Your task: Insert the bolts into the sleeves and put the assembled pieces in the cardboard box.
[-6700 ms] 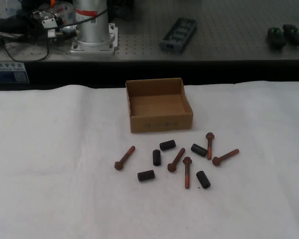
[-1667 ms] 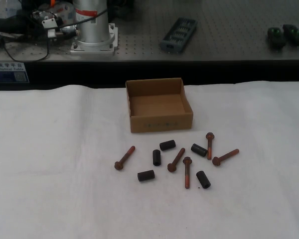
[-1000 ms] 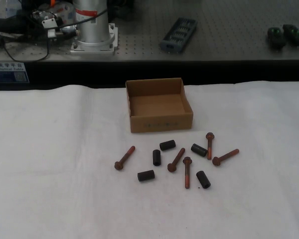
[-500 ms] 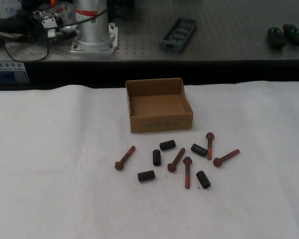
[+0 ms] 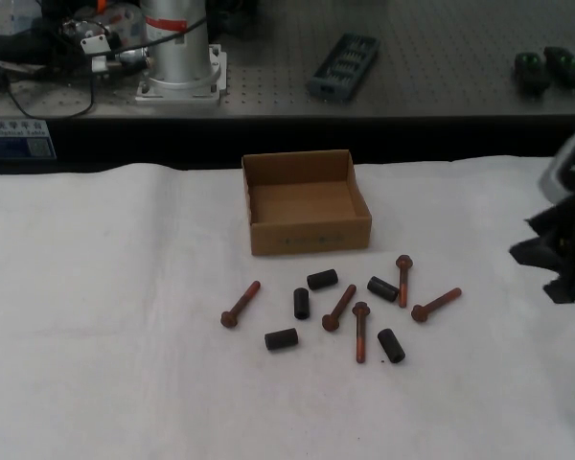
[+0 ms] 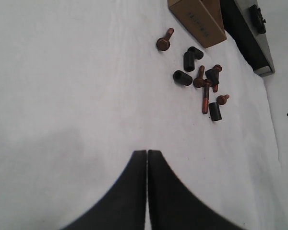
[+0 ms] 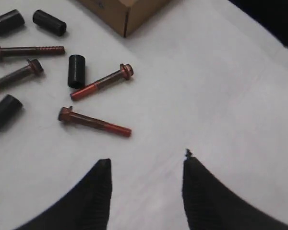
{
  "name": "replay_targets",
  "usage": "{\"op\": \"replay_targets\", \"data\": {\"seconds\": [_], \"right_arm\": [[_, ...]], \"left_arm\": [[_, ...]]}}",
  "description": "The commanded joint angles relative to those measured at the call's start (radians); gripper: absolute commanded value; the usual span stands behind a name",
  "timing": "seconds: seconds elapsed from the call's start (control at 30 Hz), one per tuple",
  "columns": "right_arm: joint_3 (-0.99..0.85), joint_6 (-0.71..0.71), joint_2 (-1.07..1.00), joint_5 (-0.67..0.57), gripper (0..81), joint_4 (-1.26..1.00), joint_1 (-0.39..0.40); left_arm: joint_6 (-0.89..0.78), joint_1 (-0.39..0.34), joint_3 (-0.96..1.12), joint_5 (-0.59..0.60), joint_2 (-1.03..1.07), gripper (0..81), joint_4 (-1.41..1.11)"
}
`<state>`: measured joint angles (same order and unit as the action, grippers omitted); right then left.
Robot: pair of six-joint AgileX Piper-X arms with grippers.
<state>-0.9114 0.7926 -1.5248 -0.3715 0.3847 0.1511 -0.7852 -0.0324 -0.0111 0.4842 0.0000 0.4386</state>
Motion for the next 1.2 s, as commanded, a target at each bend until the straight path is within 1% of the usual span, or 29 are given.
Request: {"op": "replay_targets", "data": {"seconds": [0.0, 0.07, 0.33, 0.5, 0.6, 0.77, 0.83, 0.9, 1.03, 1.17], "right_arm": [[-0.06, 0.201, -0.061, -0.001, 26.6, -0.032, 0.034], [-0.086, 0.257, -0.103, -0.001, 25.8, -0.058, 0.062], [-0.117, 0.58, -0.197, 0.002, 25.8, -0.055, 0.182], [-0.117, 0.711, -0.233, 0.099, 25.8, -0.054, 0.238], [-0.117, 0.757, -0.248, 0.135, 25.8, -0.054, 0.251], [-0.117, 0.762, -0.248, 0.138, 25.8, -0.022, 0.251], [-0.117, 0.8, -0.248, 0.14, 25.8, -0.003, 0.251], [-0.117, 0.826, -0.248, 0.18, 25.8, 0.011, 0.251], [-0.117, 0.825, -0.248, 0.24, 25.8, 0.065, 0.251], [-0.117, 0.825, -0.253, 0.242, 25.8, 0.112, 0.251]], "left_arm": [[0.017, 0.001, 0.011, -0.029, 0.0, 0.7, -0.014], [0.032, 0.001, 0.011, -0.047, 0.0, 0.7, -0.014], [0.063, 0.001, 0.011, -0.054, 0.0, 0.7, -0.014], [0.063, 0.001, 0.011, -0.054, 0.0, 0.7, -0.014], [0.063, 0.001, 0.011, -0.054, 0.0, 0.7, -0.014], [0.063, 0.001, 0.011, -0.054, 0.0, 0.7, -0.014], [0.063, 0.001, 0.011, -0.054, 0.0, 0.7, -0.014], [0.063, 0.001, 0.011, -0.054, 0.0, 0.7, -0.014], [0.063, 0.001, 0.011, -0.054, 0.0, 0.7, -0.014], [0.063, 0.001, 0.011, -0.054, 0.0, 0.7, -0.014]]}}
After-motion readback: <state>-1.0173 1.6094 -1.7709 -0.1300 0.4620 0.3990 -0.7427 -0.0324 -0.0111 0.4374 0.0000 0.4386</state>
